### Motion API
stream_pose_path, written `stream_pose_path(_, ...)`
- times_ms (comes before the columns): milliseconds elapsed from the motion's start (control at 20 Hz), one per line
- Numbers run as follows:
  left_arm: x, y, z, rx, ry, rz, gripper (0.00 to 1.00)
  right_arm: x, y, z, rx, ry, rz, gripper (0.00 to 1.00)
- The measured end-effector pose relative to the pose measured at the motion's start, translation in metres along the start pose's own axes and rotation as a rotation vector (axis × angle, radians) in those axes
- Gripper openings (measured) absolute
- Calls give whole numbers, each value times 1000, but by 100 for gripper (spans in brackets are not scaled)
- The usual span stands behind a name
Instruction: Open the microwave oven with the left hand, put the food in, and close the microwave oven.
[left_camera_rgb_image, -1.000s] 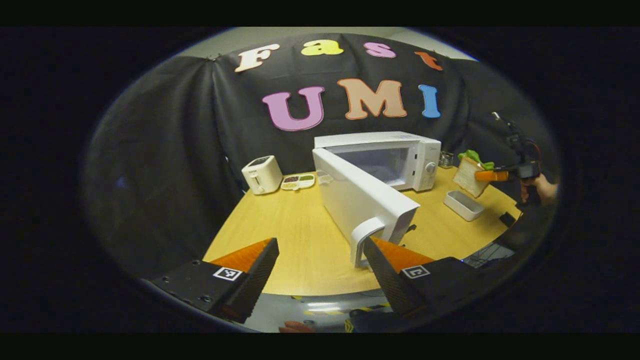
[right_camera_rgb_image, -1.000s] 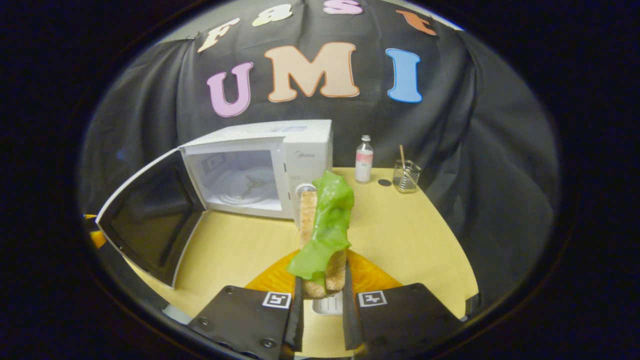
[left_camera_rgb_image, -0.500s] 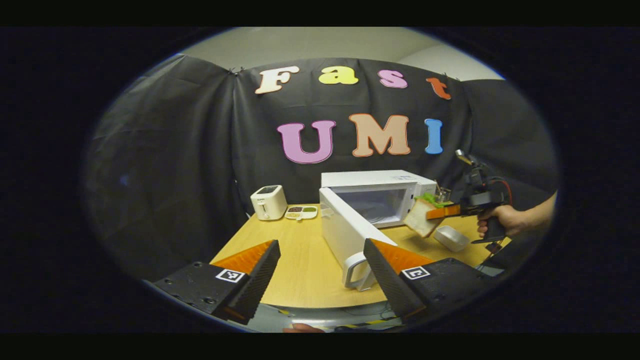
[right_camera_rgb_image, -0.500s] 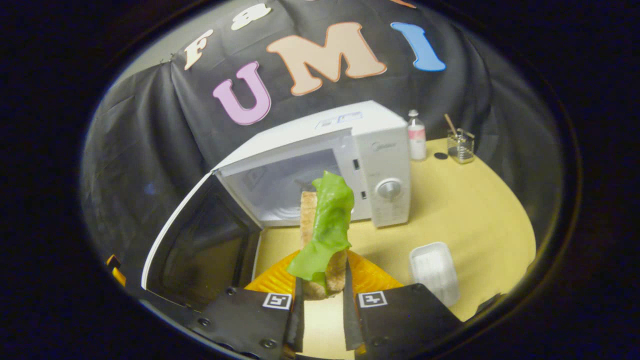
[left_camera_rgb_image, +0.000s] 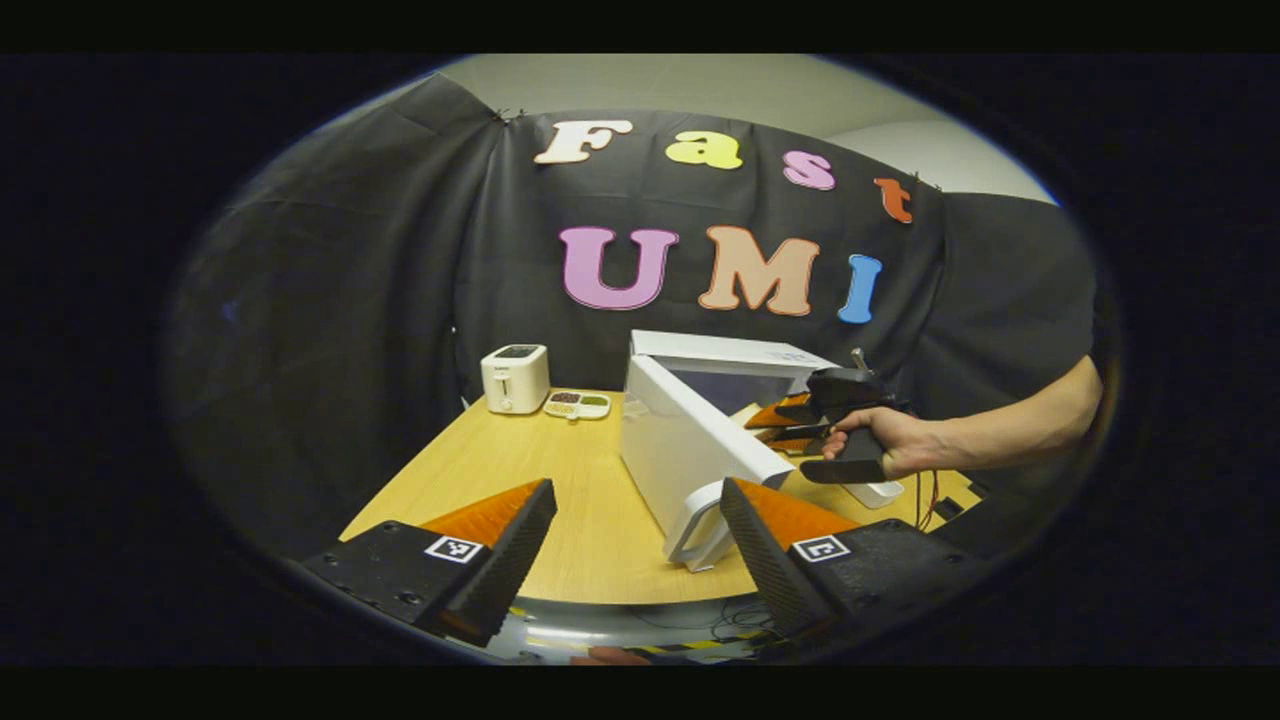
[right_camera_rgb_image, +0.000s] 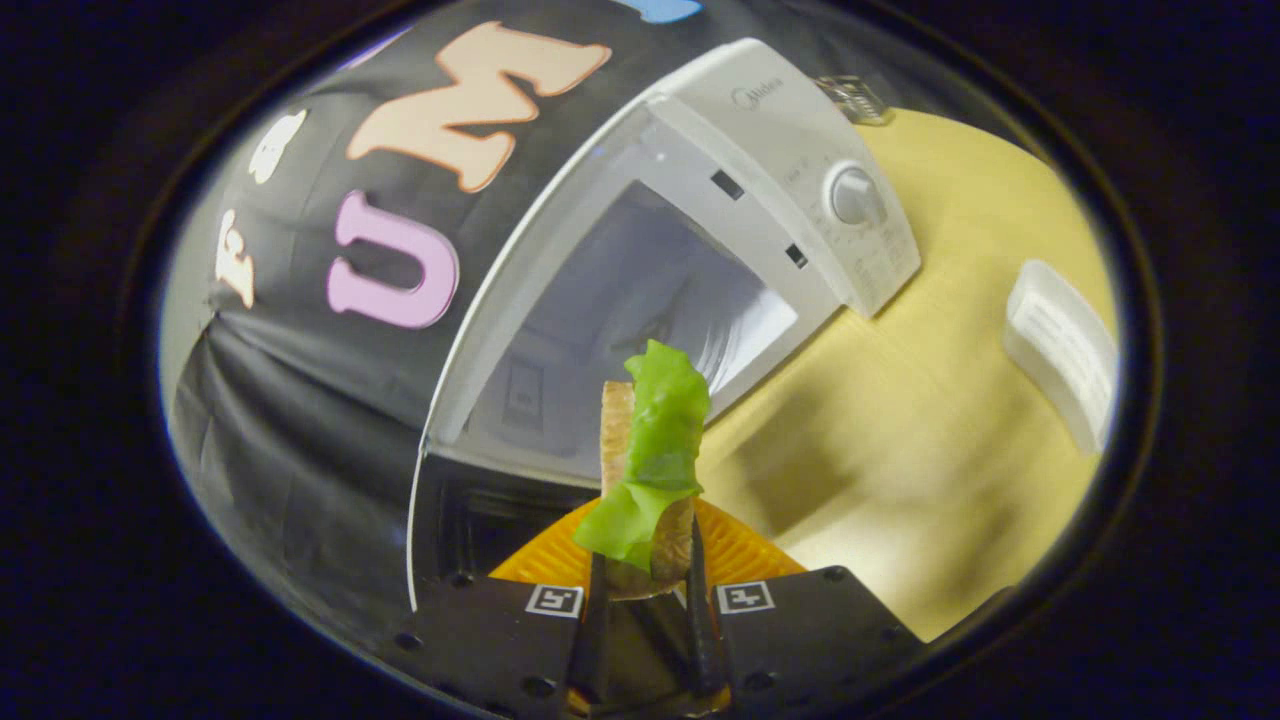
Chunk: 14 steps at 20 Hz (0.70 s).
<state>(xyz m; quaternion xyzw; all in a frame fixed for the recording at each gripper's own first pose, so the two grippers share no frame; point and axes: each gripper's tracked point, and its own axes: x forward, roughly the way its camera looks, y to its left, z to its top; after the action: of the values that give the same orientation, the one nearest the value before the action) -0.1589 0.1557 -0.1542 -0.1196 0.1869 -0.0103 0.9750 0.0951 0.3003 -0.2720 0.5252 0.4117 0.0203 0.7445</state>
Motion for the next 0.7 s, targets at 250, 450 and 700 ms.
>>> stream_pose_path(250, 4, 26, -21, -1, 60, 10, 96, 49, 22, 17, 236, -95, 19, 34)
stream_pose_path(450, 6, 27, -26, -18, 77, -6, 94, 88, 26, 26, 327, -148, -3, 34)
stream_pose_path(700, 4, 32, -36, -33, 114, -7, 96, 116, 24, 44, 346, -231, -34, 34)
